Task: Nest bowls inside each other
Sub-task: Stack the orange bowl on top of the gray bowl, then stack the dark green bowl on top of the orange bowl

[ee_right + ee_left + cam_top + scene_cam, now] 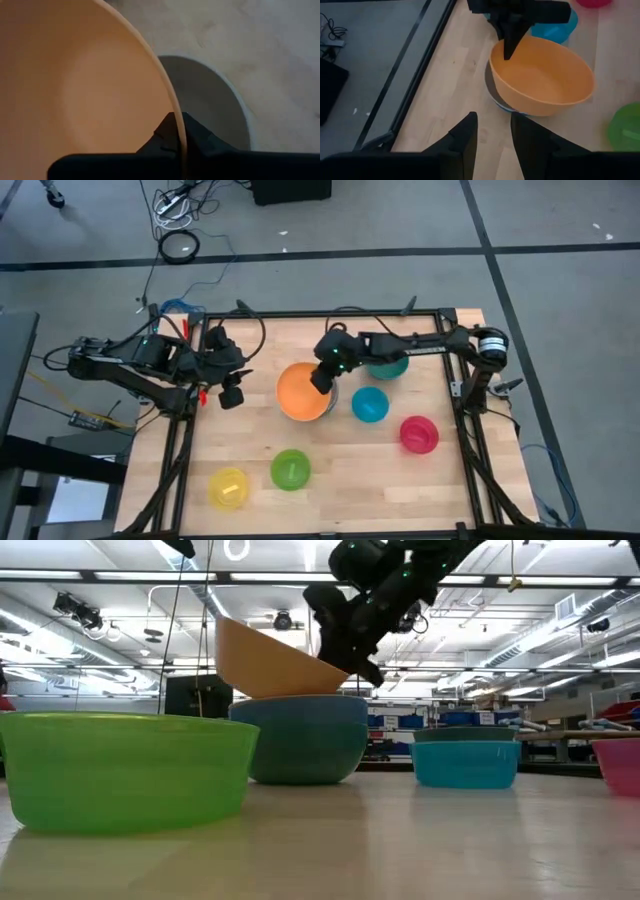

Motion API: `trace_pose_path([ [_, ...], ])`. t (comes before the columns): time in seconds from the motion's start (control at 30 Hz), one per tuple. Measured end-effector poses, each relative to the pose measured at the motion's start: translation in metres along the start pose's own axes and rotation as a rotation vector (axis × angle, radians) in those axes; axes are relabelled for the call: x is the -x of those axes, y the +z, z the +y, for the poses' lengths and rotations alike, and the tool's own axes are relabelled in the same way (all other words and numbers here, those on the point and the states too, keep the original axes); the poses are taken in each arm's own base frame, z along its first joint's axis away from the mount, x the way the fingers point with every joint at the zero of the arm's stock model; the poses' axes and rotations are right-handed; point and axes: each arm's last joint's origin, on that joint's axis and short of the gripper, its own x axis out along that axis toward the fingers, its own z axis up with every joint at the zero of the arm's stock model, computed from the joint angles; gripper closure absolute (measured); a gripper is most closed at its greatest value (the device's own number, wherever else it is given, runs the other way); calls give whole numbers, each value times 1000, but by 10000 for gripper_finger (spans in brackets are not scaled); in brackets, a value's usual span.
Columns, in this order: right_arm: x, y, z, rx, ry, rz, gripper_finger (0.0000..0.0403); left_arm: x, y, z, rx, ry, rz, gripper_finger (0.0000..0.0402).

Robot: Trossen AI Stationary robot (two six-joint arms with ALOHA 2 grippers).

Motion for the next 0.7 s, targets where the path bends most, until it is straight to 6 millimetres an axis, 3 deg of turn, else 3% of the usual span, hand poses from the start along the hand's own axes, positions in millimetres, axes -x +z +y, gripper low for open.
trace_pose_path([
  [0.17,-2,0,-6,14,-31,75,367,0,-2,0,14,2,15,275],
  [0.33,15,-2,-10,27,-130,149,314,0,-3,1,19,4,26,275],
  [0.5,46,7,-6,68,-266,124,268,0,-3,1,30,5,26,275],
  [0.7,98,5,-12,127,-628,84,250,0,-3,1,33,5,28,275],
])
